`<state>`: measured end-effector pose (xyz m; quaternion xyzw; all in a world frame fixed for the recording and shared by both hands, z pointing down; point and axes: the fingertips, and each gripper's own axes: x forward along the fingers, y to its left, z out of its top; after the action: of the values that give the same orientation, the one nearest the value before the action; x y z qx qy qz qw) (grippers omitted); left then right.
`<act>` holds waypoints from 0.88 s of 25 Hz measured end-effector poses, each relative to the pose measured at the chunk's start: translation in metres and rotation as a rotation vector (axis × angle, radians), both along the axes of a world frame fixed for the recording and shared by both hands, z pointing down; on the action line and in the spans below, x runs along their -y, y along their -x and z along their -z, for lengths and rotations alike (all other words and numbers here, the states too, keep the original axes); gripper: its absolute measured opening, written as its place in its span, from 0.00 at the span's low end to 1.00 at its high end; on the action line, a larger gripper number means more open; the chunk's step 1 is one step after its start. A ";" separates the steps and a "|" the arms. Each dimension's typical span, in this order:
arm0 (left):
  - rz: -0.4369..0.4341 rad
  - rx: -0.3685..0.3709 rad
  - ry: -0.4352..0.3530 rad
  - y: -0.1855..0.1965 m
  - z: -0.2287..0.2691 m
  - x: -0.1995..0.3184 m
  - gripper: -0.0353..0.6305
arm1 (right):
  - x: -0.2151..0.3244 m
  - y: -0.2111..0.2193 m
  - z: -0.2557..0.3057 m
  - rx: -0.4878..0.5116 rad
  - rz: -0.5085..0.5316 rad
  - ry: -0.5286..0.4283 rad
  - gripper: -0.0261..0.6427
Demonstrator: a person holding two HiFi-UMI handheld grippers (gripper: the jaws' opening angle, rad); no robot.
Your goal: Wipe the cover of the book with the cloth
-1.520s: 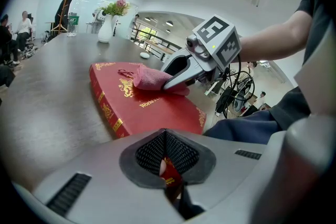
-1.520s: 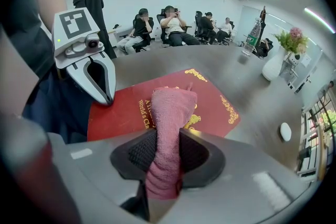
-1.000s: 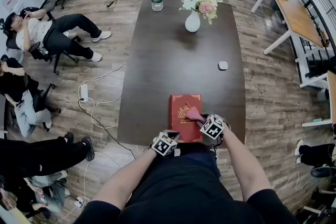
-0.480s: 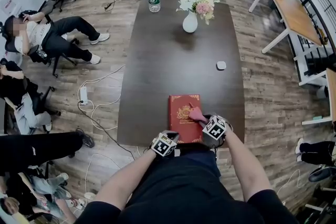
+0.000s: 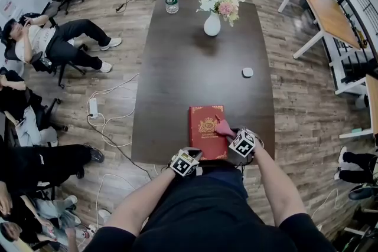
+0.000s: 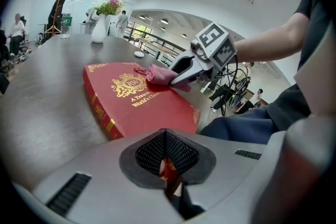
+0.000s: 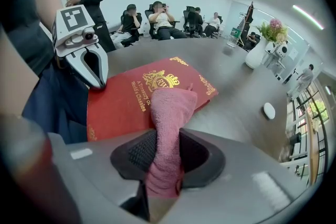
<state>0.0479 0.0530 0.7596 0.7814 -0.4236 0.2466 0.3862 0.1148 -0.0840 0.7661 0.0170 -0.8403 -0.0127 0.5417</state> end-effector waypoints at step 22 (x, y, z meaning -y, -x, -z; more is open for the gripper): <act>-0.197 -0.139 0.032 -0.044 0.000 -0.034 0.05 | -0.041 0.087 0.027 0.117 0.142 0.009 0.22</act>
<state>0.0916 0.0866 0.7591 0.8281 -0.3131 0.2353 0.4011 0.0283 -0.0427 0.7387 -0.0444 -0.8697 -0.0464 0.4895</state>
